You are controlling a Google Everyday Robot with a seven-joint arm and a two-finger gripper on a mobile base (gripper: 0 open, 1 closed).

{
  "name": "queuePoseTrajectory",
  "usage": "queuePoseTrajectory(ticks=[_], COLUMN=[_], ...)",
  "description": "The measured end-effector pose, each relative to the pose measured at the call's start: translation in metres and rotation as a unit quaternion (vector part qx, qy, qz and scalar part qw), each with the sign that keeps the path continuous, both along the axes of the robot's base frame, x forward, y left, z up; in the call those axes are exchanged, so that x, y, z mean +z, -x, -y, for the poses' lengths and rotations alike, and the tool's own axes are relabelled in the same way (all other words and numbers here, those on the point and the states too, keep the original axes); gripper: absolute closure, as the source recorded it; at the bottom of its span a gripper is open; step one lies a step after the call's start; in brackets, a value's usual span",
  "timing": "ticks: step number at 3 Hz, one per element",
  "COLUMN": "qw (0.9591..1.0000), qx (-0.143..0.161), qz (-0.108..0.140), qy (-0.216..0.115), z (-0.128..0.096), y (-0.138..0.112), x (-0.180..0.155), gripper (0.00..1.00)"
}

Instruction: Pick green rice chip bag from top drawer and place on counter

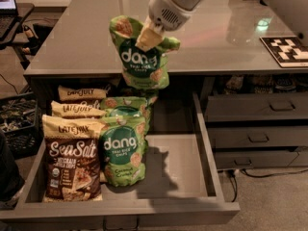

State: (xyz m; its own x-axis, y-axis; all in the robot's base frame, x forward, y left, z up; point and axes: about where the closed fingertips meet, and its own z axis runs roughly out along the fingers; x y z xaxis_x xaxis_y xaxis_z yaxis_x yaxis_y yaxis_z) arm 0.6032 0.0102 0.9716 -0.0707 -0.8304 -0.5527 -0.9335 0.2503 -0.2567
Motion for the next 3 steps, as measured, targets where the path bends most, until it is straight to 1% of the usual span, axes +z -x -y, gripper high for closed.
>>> queuePoseTrajectory(ticks=[1, 2, 3], qw=[1.0000, 0.9999, 0.9998], qx=[-0.004, -0.003, -0.002], qz=[0.003, 0.011, 0.021], qy=[-0.004, -0.001, 0.005], z=[0.011, 0.017, 0.018], y=[-0.041, -0.076, -0.105], x=[0.009, 0.022, 0.034], gripper=[1.00, 1.00, 1.00])
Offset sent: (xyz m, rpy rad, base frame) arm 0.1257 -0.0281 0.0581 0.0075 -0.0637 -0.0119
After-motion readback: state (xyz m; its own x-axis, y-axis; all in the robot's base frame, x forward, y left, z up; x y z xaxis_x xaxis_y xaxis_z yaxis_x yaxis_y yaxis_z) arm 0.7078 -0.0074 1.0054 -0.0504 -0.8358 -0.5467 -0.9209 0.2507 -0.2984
